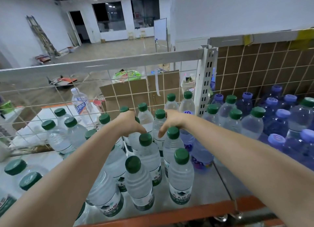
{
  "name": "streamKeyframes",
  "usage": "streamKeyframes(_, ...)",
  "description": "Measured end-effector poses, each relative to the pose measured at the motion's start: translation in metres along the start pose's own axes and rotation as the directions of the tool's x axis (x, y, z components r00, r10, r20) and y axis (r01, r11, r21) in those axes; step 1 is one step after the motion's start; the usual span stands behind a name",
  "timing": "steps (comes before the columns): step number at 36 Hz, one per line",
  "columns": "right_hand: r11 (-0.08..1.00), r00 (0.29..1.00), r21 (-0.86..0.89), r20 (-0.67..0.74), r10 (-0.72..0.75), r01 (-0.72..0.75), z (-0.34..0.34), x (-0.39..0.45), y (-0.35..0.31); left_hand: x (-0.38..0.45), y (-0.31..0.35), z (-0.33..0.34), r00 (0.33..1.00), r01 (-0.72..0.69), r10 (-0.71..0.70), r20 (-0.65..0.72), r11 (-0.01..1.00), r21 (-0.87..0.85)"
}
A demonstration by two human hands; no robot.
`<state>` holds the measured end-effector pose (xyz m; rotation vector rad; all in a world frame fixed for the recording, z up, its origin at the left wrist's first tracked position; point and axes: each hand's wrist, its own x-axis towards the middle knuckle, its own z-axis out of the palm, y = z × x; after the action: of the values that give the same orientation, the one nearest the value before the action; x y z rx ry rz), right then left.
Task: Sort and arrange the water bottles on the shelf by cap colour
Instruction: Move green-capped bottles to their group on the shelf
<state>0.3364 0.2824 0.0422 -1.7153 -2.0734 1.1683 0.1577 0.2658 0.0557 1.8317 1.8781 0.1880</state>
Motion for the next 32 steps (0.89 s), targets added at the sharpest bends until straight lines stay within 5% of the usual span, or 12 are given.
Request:
streamKeyframes(12,0.994,0.991,0.029,-0.076,-0.107,0.110,-0.019,-0.030,0.000,-0.014,0.030,-0.013,0.977,-0.035,0.051,-0.209,0.996,0.076)
streamKeyframes(19,0.978,0.866,0.015,-0.468,-0.177,0.208,-0.063,-0.069,0.009,-0.034,0.103,-0.015,0.922,-0.198,0.198,-0.334,0.980,0.034)
streamKeyframes(25,0.989,0.777,-0.083,-0.613,-0.146,0.121,-0.109,-0.119,0.043,-0.041,0.158,0.011,0.927,-0.320,0.305,-0.219,0.947,-0.036)
streamKeyframes(32,0.995,0.752,-0.054,-0.658,0.029,-0.086,-0.145,-0.152,0.110,-0.047,0.213,0.052,0.912,-0.411,0.410,-0.030,0.910,-0.064)
